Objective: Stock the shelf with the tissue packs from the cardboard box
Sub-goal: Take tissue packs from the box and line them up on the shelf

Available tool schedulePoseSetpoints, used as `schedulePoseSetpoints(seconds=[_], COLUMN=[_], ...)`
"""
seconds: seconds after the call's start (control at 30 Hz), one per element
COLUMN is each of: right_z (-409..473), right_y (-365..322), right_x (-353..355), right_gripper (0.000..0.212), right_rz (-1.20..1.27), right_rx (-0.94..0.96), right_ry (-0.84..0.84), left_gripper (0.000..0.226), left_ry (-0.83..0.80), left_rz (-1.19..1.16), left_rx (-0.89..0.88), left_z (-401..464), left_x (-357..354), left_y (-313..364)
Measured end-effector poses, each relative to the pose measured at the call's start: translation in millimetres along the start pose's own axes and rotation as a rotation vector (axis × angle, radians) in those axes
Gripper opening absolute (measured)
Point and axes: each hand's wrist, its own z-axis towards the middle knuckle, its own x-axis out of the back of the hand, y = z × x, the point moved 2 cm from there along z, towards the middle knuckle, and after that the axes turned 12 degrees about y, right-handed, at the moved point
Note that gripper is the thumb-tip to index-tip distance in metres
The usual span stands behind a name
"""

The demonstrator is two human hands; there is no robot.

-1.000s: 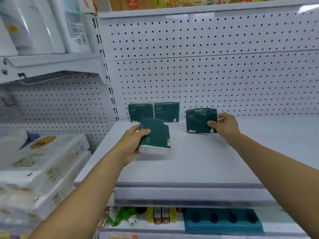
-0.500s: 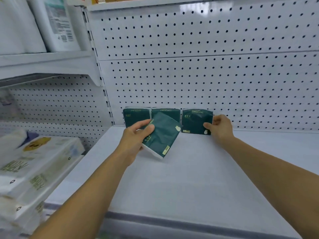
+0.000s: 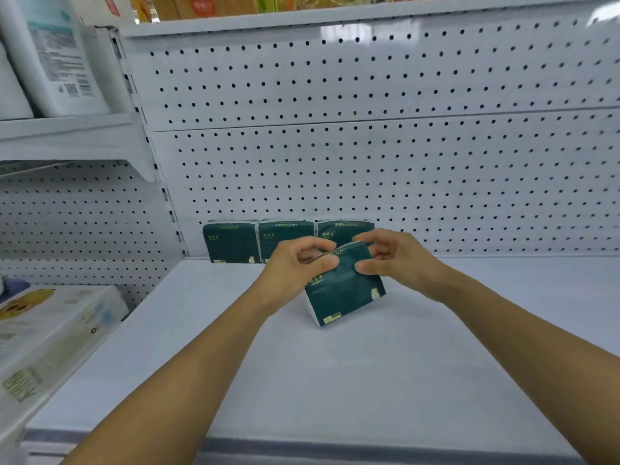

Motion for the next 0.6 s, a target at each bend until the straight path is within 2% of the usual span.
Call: schedulePoseSetpoints(seconds=[0.07, 0.13, 0.23, 0.33, 0.43, 0.5, 0.6], right_z=[-1.6, -5.7, -8.5, -3.0, 9.4, 19.1, 33.3], right_y=[12.1, 25.7, 43.4, 58.2, 69.7, 74.2, 78.3], right_x=[23.0, 48.1, 81.2, 105.6, 114.5, 113.9, 108.3], right_gripper=[0.035, 0.033, 0.033, 0.039, 0.041, 0.039, 0.037], right_rz=[-0.008, -0.018, -0.001, 0.065, 0.060, 0.051, -0.003], right_rx=[-0.013, -0.034, -0.066, -0.089, -0.098, -0.090, -0.073], right_ry=[0.092, 0.172, 0.340, 0.539, 0.638, 0.657, 0.665], left_gripper=[0.018, 0.028, 0.057, 0.088, 0.094, 0.094, 0.095], left_ry=[-0.025, 0.030, 0.174, 0.162, 0.111, 0.118, 0.210], left_rz=[0.075, 0.222, 0.533, 0.929, 1.181, 1.253, 1.273], left_rx=[-0.054, -0.178, -0.402, -0.553, -0.618, -0.635, -0.697], left_z=[3.3, 9.0, 23.9, 46.2, 65.2, 71.9, 79.8], left_x=[-15.5, -24.6, -31.0, -41.8, -53.8, -59.1, -63.8], left_y=[0.4, -3.1, -10.6, -24.0, -37.7, -42.9, -48.6])
